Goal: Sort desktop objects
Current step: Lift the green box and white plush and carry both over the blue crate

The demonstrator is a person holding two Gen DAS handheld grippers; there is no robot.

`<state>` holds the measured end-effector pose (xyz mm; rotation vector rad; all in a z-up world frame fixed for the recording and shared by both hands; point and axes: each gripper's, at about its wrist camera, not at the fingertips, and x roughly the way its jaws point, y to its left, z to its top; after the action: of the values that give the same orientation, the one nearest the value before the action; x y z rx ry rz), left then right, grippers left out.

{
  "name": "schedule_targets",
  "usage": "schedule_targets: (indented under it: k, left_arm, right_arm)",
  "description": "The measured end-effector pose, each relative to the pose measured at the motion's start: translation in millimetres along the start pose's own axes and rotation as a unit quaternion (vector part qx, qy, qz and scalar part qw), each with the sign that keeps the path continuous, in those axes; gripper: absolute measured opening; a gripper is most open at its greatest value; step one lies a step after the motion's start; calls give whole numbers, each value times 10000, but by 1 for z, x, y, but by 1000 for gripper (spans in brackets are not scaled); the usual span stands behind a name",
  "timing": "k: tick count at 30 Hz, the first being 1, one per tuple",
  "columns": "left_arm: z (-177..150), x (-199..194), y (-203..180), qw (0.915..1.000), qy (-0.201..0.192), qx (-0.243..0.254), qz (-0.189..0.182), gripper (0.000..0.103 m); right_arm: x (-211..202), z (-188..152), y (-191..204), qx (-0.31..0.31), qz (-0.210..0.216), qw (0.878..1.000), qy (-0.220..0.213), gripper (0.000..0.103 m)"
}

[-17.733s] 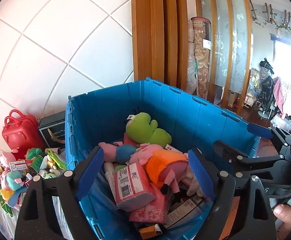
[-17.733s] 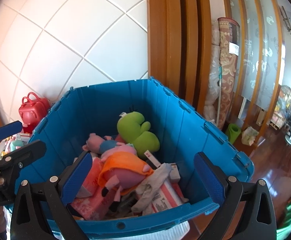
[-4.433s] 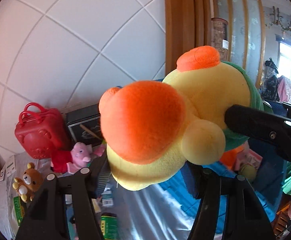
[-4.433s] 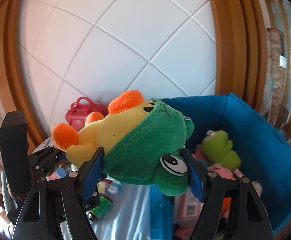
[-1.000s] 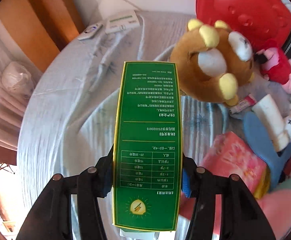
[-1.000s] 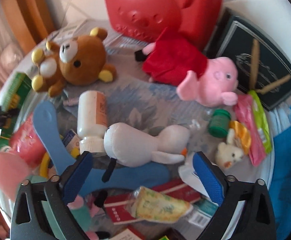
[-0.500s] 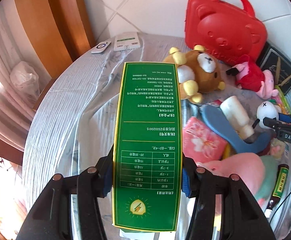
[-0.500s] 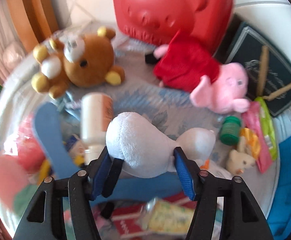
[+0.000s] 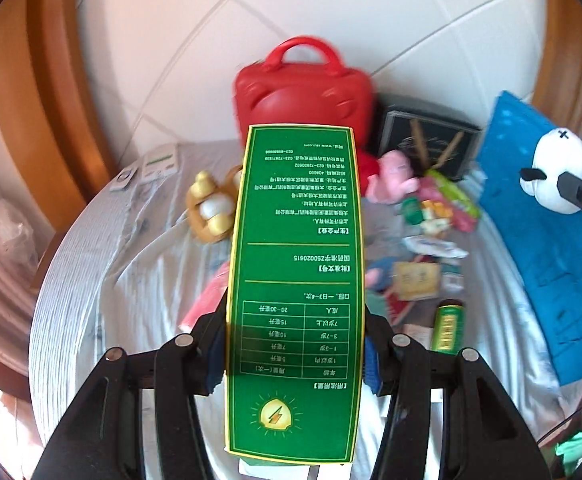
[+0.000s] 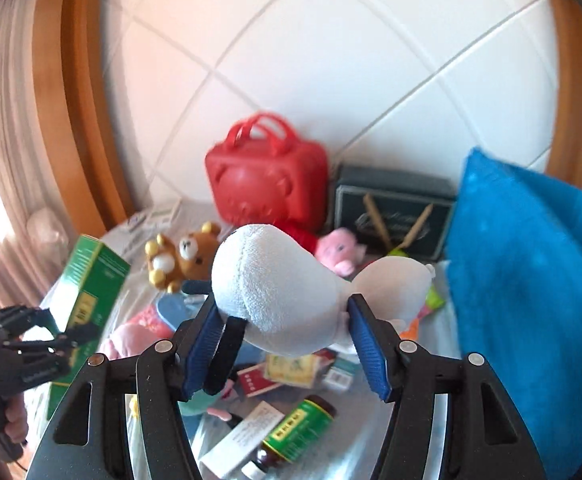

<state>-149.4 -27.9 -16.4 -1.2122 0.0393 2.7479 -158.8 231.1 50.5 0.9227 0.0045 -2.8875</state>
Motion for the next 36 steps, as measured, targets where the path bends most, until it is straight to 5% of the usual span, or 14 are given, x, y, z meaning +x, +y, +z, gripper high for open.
schedule_targets:
  k: [13, 26, 30, 36]
  left_arm:
    - [25, -82, -191, 9842, -780, 918, -1297, 52]
    - [71, -161, -377, 9598, -1584, 1268, -1939, 52]
    - [80, -173, -432, 9568, -1565, 1294, -2082, 52]
    - [67, -157, -513, 9600, -1040, 1590, -2056, 52]
  right_arm:
    - [-165, -5, -120, 425, -794, 9912, -969, 62]
    - [-247, -27, -265, 732, -1798, 9730, -1251, 63]
    - [-262, -42, -306, 858, -1882, 9712, -1184, 63]
    - [-259, -69, -359, 950, -1921, 9727, -885, 63]
